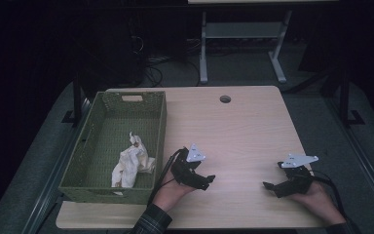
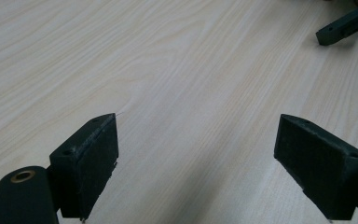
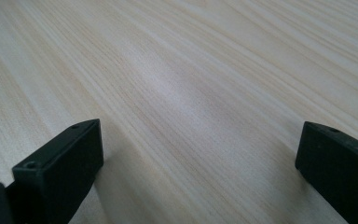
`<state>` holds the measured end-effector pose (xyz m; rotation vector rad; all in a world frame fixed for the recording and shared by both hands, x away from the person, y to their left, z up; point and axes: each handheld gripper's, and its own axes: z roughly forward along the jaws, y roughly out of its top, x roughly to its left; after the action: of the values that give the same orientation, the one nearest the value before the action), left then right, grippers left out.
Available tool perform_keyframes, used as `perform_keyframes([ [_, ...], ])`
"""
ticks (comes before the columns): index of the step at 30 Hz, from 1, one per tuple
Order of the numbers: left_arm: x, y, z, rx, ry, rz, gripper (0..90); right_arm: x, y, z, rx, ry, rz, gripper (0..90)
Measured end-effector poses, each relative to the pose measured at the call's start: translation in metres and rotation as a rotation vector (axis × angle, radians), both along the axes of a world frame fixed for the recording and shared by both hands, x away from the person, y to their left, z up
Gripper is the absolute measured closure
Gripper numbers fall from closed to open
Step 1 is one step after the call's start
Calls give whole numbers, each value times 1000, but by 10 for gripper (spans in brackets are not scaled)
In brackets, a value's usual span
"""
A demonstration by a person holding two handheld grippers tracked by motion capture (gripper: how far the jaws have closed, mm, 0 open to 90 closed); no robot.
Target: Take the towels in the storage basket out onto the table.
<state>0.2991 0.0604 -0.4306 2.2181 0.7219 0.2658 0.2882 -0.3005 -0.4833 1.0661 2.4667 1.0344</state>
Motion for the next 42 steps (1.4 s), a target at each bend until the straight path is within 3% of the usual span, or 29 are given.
perform_keyframes([
  [7, 2, 2, 7, -27, 13, 18, 129, 0, 0, 0, 0, -1, 1, 5],
  [20, 6, 1, 22, -34, 19, 16, 129, 0, 0, 0, 0, 0, 0, 5],
  [42, 16, 5, 53, -53, -11, 2, 129, 0, 0, 0, 1, -1, 1, 5],
])
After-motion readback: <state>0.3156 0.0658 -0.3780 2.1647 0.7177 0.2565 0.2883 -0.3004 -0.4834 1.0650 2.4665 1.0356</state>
